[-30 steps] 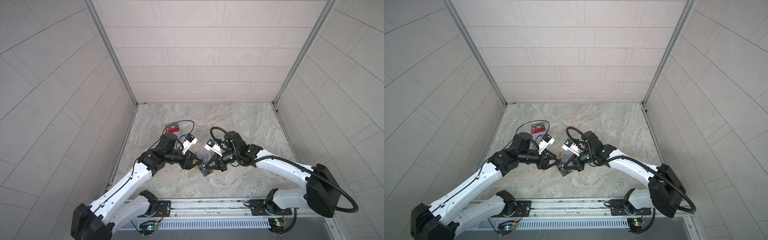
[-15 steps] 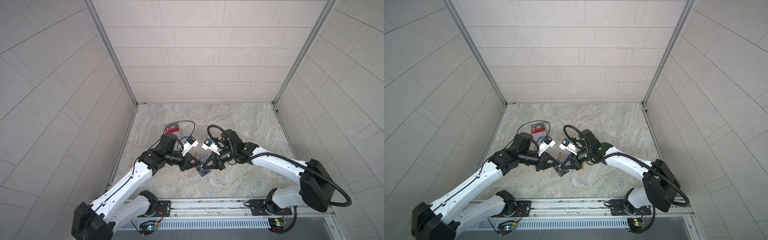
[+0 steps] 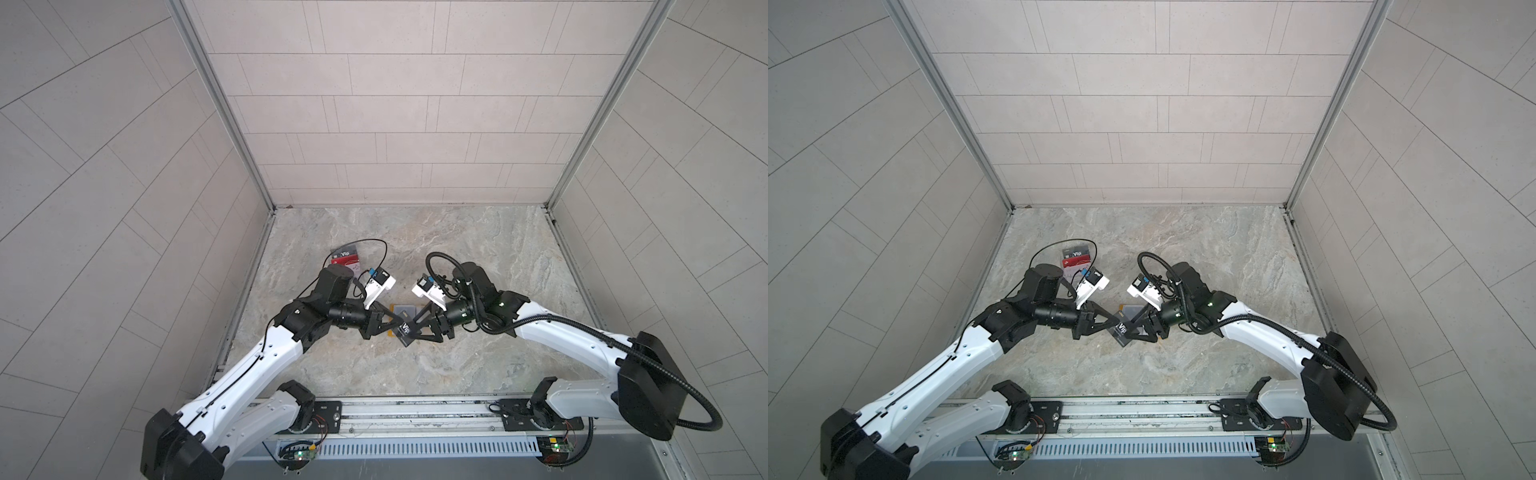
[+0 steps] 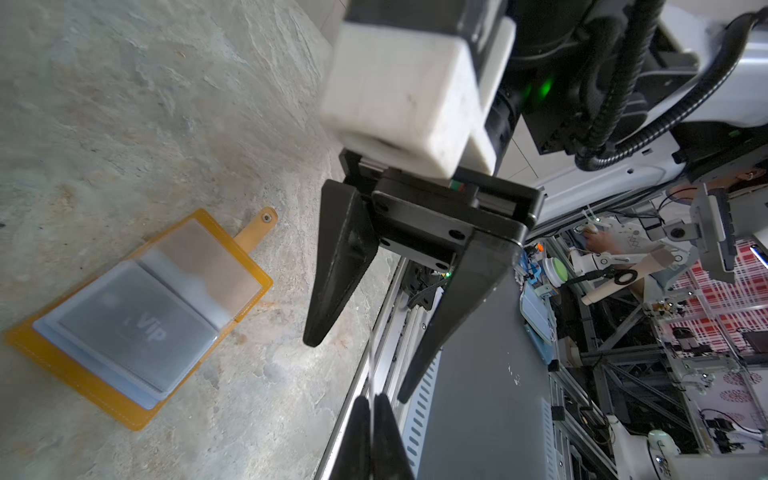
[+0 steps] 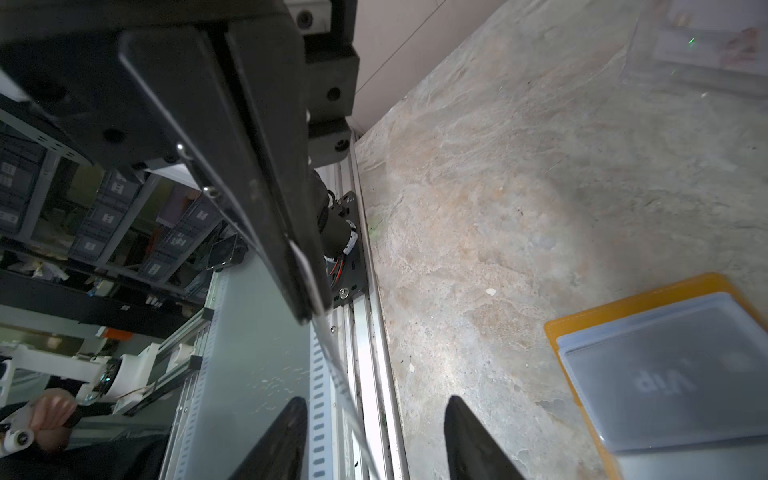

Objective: Take the credit cards out of the card holder

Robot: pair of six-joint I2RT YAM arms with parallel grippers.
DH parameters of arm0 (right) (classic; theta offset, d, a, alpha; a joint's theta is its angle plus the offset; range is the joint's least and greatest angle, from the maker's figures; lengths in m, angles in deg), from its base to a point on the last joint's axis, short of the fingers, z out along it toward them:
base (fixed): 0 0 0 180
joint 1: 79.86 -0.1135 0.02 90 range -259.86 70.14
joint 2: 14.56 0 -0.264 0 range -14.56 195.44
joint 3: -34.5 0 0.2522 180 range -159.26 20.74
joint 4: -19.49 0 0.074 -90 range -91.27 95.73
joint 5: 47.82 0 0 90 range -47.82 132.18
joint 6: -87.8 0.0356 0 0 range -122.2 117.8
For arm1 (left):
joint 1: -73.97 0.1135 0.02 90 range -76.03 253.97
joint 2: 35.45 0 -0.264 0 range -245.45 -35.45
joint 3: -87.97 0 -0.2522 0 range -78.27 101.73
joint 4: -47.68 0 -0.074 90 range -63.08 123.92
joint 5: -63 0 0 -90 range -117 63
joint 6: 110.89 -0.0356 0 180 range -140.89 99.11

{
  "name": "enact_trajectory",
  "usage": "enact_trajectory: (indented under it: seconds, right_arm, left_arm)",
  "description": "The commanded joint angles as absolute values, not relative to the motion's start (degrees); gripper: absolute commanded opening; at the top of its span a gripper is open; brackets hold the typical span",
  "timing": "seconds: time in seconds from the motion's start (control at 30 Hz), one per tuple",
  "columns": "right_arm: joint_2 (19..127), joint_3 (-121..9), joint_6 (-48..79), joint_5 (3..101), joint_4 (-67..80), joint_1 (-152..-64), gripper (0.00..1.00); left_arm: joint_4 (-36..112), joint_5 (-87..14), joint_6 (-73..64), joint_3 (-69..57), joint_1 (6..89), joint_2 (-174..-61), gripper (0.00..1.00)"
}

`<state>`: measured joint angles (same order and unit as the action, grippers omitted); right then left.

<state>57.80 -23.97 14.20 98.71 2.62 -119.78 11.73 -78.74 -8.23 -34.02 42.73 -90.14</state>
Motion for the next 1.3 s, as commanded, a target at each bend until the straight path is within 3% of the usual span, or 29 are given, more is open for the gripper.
enact_trajectory:
  seconds: [0.0, 0.2, 0.33, 0.73, 0.93, 1.27]
  right_arm:
    - [53.8, -21.0, 19.3, 94.3, 12.1, -119.4, 0.62]
    - [48.9, -17.6, 25.9, 86.1, 21.7, -119.3, 0.79]
    - [50.2, -15.5, 36.4, 82.3, 36.1, -118.7, 0.77]
    - [62.0, -16.0, 56.9, 83.2, 66.4, -118.7, 0.59]
    - [63.2, -16.5, 59.4, 83.5, 70.0, -118.8, 0.52]
    - [64.6, -16.4, 60.7, 83.4, 74.3, -118.7, 0.3]
  left_arm:
    - [15.8, -72.6, -2.8, -33.3, 42.9, -87.9, 0.0]
    - [25.8, -62.0, 8.0, -37.1, 42.9, -80.3, 0.0]
    - [31.5, -56.1, 10.5, -40.1, 42.9, -76.6, 0.0]
    - [57.5, -51.6, 22.0, -49.6, 43.1, -76.2, 0.0]
    - [61.1, -51.3, 24.1, -50.2, 43.5, -76.6, 0.0]
    - [68.9, -54.6, 29.6, -50.7, 43.7, -80.5, 0.0]
